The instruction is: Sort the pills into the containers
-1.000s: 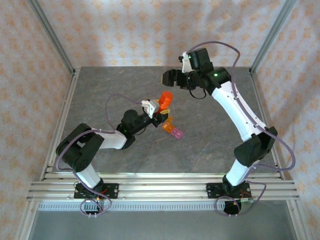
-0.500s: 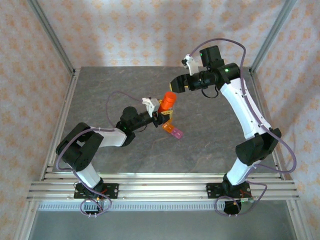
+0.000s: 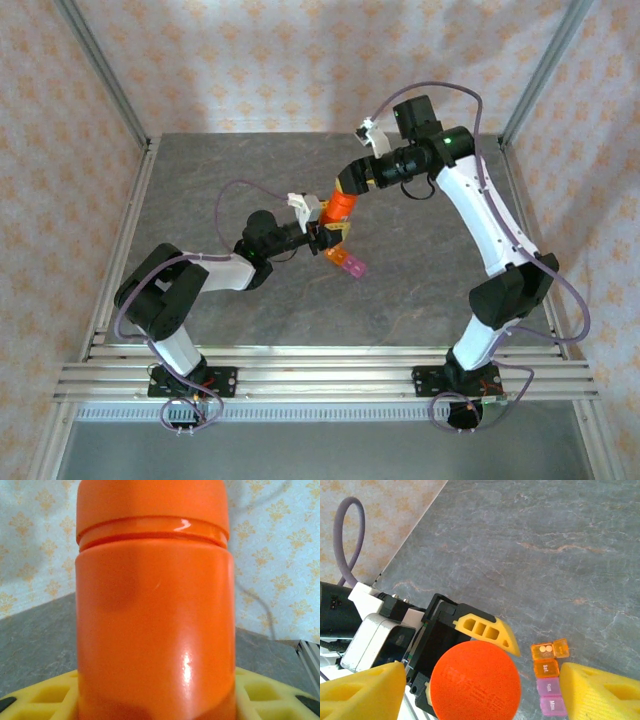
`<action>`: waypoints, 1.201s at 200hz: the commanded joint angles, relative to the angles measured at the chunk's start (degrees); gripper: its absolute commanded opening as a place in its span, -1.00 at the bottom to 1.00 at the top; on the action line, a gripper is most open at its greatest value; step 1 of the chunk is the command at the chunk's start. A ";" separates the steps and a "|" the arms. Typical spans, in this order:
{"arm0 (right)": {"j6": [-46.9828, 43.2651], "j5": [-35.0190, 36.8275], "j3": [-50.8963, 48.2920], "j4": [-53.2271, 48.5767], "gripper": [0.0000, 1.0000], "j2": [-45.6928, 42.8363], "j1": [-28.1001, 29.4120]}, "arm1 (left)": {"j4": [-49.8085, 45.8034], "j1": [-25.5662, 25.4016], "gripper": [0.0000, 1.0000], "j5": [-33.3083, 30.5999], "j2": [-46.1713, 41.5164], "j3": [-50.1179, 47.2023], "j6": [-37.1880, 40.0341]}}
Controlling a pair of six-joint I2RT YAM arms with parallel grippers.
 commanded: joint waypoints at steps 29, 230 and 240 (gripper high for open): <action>-1.14 -0.60 -2.30 0.31 0.57 0.59 1.58 | 2.60 0.36 -1.00 1.49 0.33 1.67 -0.39; 34.40 14.52 -27.49 29.55 -0.20 -4.80 5.99 | 2.08 -3.06 -1.00 -17.78 -4.82 -2.96 13.54; 34.73 14.74 -27.62 29.62 -0.20 -4.58 6.28 | 1.44 -3.52 -1.00 -19.64 -5.43 -3.31 15.17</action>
